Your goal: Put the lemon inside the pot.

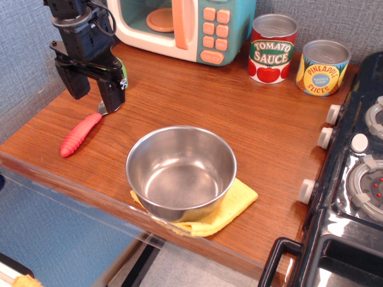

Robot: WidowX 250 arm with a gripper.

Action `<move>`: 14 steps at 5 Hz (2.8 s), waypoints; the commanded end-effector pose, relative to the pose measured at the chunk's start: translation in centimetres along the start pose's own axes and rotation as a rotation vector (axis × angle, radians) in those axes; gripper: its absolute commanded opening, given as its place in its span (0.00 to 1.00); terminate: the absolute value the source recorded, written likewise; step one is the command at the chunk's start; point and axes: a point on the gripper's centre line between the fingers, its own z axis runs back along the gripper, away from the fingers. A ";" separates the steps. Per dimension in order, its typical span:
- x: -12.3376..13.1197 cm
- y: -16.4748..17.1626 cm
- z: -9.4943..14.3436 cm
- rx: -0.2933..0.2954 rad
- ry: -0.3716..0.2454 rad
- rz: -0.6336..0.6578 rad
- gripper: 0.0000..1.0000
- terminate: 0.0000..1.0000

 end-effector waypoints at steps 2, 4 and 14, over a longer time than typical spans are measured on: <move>2.2 2.2 -0.2 0.000 -0.013 0.074 1.00 0.00; 7.4 5.9 0.3 0.067 -0.048 0.160 1.00 0.00; 1.6 -8.1 6.4 -0.027 -0.170 -0.299 0.00 0.00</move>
